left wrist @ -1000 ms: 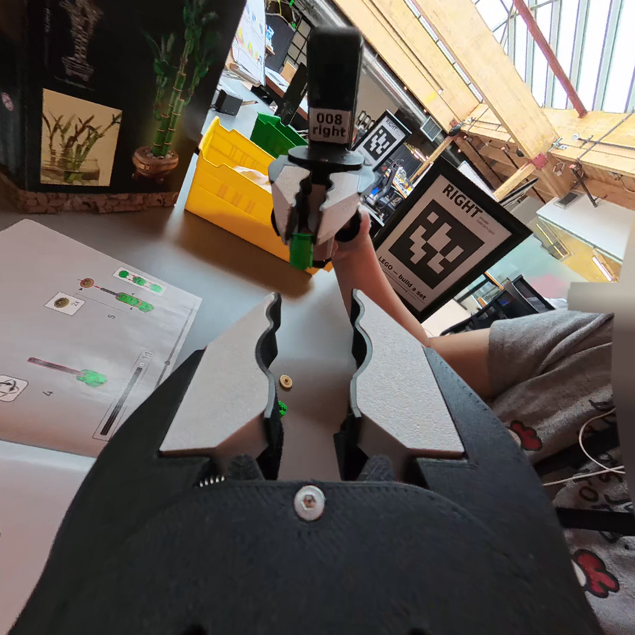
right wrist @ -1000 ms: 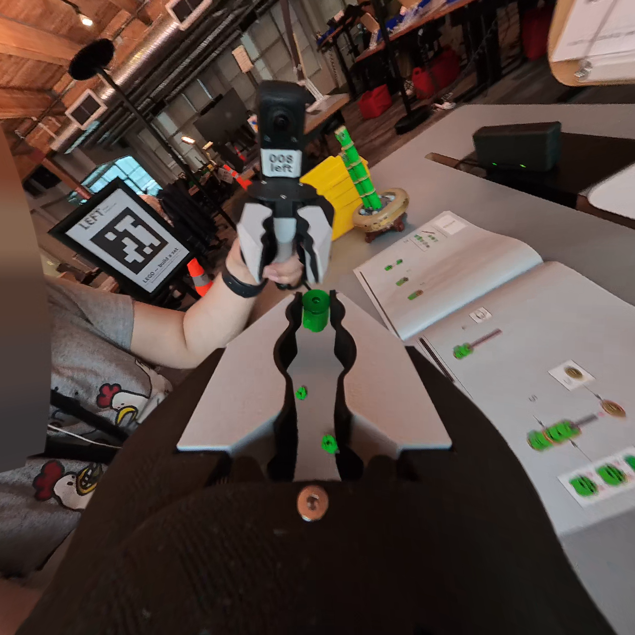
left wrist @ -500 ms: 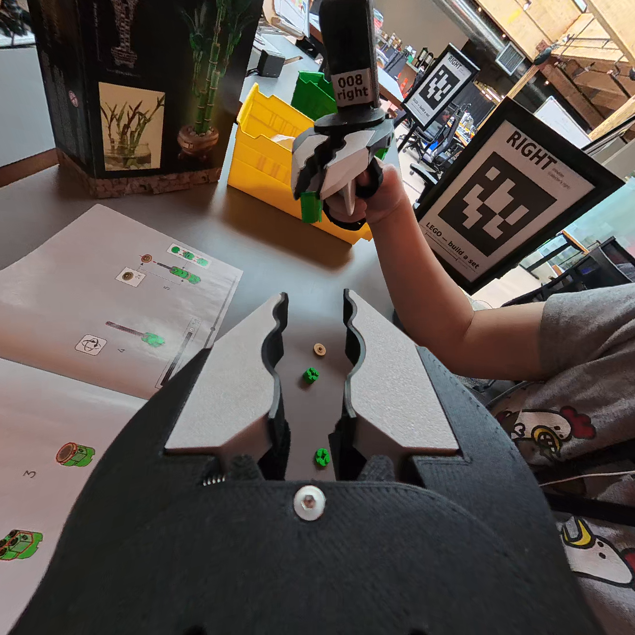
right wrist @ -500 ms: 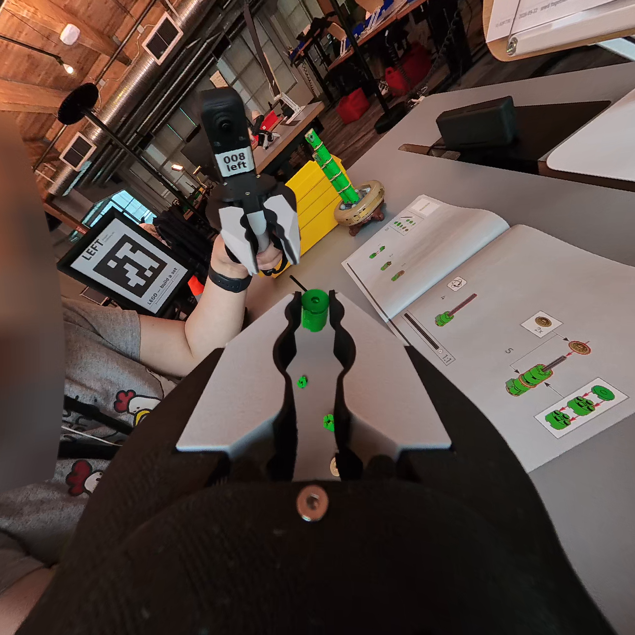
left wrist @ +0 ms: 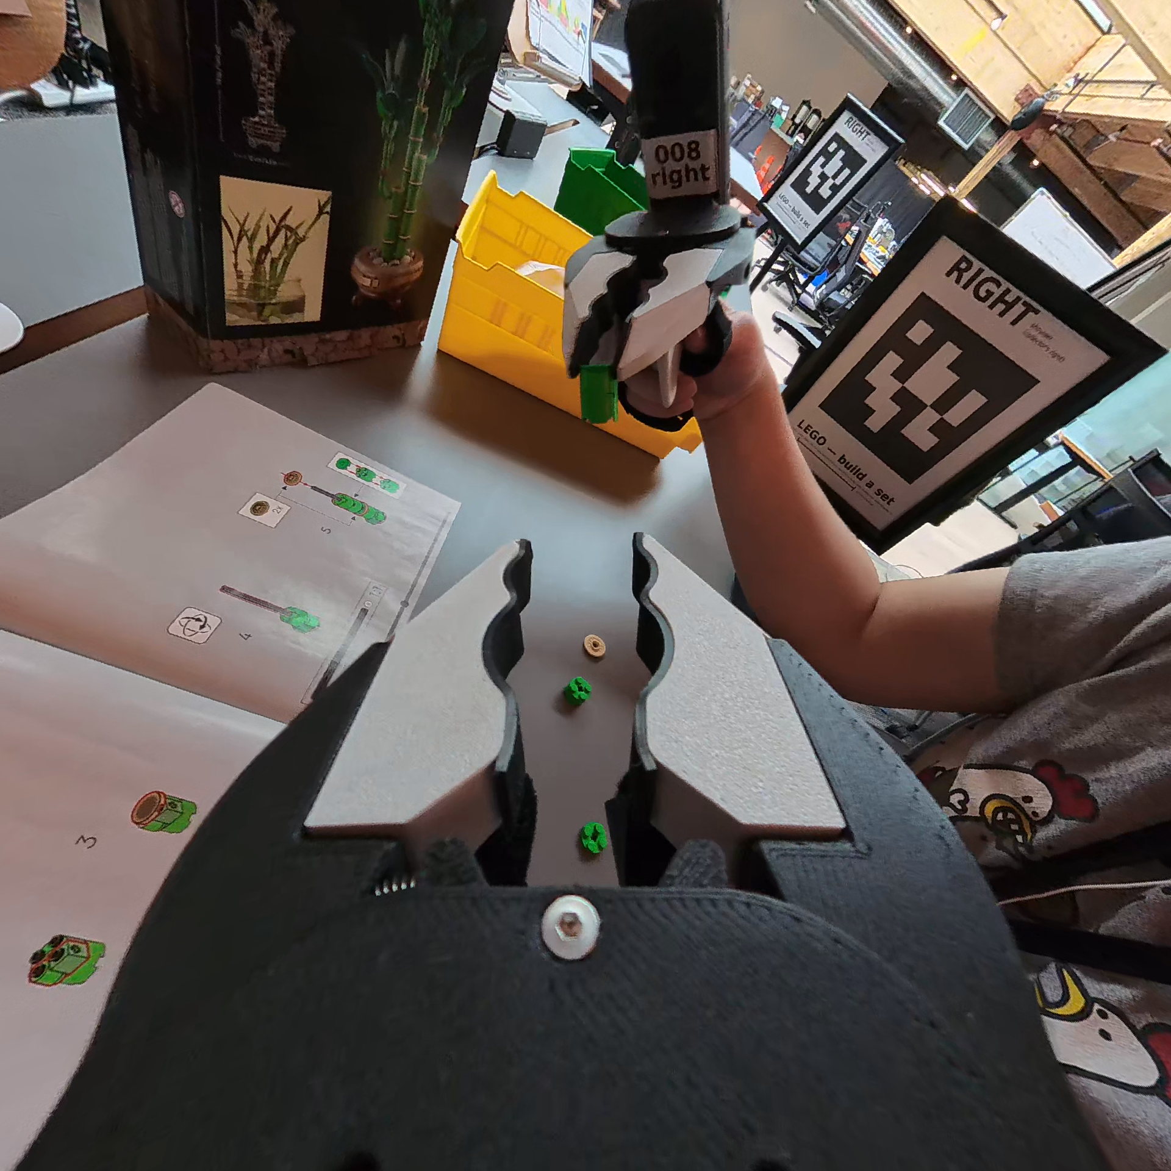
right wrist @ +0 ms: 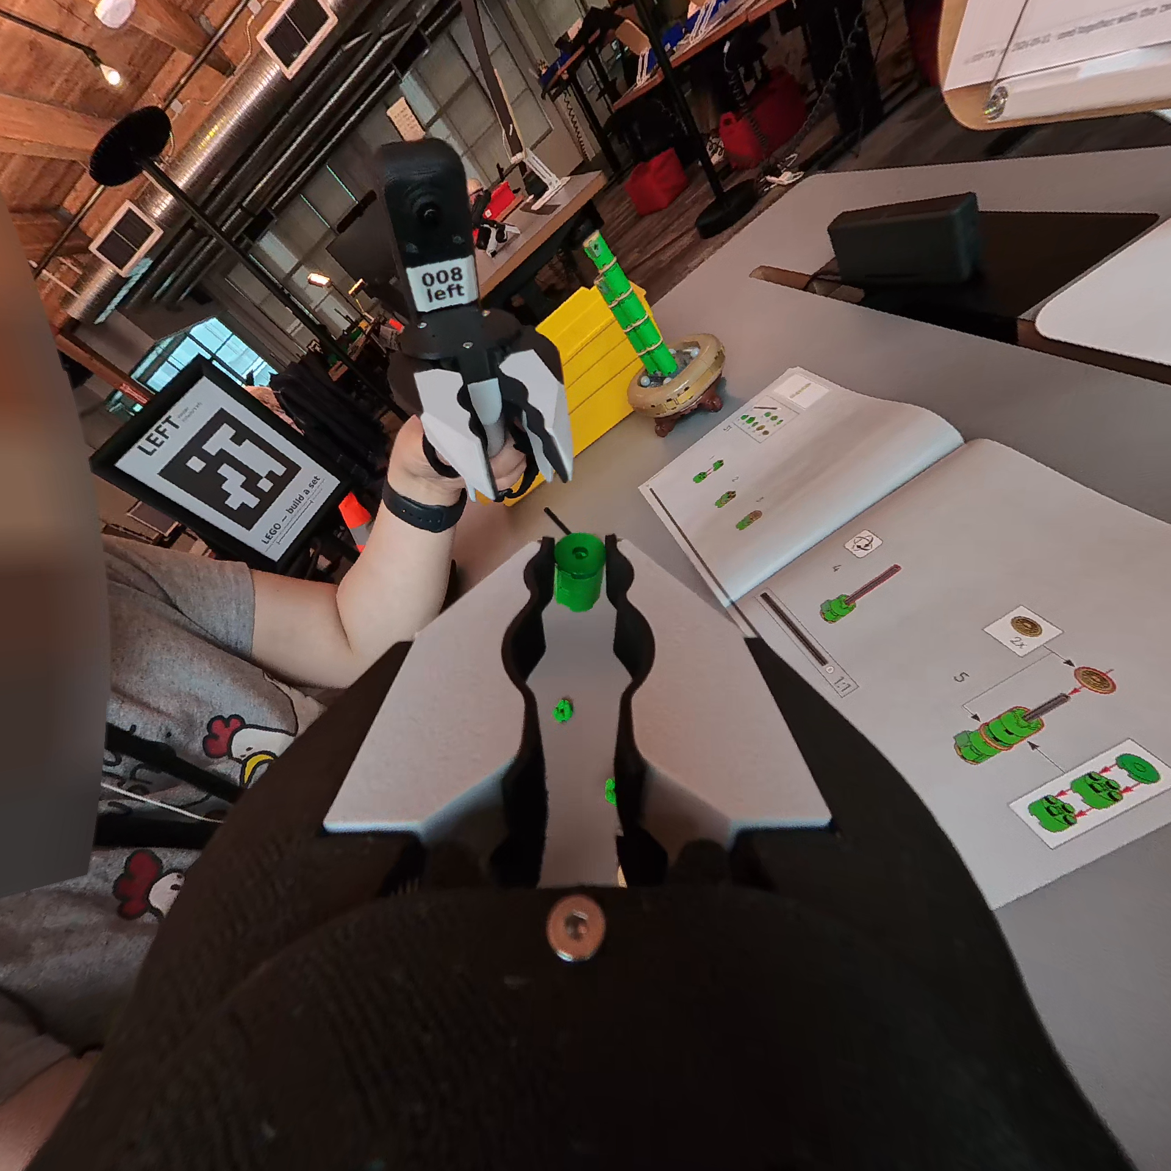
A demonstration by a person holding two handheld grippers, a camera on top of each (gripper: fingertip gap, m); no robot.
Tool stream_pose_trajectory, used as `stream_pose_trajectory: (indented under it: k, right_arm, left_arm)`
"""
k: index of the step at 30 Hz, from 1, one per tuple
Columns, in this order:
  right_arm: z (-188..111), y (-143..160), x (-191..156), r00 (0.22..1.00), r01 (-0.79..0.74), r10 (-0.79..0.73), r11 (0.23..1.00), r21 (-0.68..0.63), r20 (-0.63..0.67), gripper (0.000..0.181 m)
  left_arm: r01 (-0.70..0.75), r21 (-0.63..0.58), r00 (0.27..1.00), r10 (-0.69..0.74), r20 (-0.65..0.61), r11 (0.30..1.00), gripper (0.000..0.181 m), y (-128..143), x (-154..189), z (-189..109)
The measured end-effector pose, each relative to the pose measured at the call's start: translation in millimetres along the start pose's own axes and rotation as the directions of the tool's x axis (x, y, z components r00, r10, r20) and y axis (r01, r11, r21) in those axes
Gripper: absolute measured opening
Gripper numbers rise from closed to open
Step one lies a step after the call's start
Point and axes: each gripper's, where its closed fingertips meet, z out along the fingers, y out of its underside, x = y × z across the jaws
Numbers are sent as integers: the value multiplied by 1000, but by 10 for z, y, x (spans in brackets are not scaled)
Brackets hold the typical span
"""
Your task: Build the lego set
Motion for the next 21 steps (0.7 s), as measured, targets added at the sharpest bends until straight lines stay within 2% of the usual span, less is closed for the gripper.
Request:
stream_pose_trajectory:
  k: [11, 18, 21]
  right_arm:
    - [100, -41, -207, 999, 20, -19, 999, -29, 30, 15]
    - [236, -19, -274, 998, 18, -15, 998, -56, 59, 15]
    - [286, 1, -296, 998, 23, -18, 997, -72, 68, 15]
  left_arm:
    - [36, 1, 995, -36, -91, 999, 31, 13, 133, 215]
    - [89, 95, 980, -70, -185, 992, 42, -119, 271, 376]
    - [81, 123, 979, -56, -195, 989, 32, -151, 296, 417]
